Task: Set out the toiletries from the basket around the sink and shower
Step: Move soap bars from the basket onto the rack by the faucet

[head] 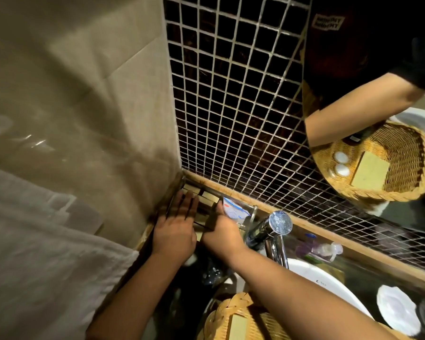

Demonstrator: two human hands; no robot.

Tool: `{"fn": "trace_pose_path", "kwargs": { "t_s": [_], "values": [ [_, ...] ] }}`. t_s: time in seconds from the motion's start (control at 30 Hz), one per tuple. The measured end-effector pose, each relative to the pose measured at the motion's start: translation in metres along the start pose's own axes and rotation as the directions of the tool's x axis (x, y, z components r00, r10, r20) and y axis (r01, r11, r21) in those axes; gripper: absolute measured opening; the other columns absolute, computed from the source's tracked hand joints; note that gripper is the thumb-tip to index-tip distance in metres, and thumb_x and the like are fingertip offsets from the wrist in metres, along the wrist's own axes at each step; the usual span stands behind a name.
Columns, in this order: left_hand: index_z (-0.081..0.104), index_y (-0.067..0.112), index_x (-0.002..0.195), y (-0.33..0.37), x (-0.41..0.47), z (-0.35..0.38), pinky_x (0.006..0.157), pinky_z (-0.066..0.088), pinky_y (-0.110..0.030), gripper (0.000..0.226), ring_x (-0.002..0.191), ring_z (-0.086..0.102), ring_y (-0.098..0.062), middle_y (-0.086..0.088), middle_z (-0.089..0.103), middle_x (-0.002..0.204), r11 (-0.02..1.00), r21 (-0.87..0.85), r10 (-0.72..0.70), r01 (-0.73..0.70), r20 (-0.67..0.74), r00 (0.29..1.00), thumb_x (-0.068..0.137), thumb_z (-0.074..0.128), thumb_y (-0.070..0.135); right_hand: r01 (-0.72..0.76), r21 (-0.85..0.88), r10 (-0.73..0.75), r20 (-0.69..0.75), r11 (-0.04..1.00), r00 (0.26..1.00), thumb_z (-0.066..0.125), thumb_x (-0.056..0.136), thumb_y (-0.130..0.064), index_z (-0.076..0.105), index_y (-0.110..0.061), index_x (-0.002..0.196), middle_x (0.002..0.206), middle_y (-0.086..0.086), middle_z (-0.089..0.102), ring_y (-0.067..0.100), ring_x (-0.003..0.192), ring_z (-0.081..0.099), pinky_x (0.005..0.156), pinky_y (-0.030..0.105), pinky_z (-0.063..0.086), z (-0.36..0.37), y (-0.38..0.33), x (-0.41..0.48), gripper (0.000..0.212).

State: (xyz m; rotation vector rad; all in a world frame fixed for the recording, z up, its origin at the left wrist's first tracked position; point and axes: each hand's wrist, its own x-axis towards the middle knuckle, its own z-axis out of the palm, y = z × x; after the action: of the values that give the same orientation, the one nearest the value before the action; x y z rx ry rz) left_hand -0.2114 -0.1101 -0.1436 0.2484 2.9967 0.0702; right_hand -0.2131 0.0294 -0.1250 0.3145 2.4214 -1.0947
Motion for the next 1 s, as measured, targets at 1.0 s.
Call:
{"fn": "trace_pose_path", "kwargs": {
  "t_s": [1.0],
  "values": [
    [-0.022,0.036,0.151,0.009,0.005,-0.004,0.108,-0.019,-0.052,0.074,0.146,-0.028,-0.019,0.011,-0.029,0.16,0.994,0.105,-0.02,0.004,0.148,0.989,0.098,0.028,0.045,0.261,-0.677,-0.125,0.244,0.688,0.962,0.029,0.105,-0.019,-0.005,-0.001,0.156,0.165,0.017,-0.008,0.027,0.153,0.0,0.116,0.044,0.031,-0.01,-0.027,-0.022,0.064]
  ]
}}
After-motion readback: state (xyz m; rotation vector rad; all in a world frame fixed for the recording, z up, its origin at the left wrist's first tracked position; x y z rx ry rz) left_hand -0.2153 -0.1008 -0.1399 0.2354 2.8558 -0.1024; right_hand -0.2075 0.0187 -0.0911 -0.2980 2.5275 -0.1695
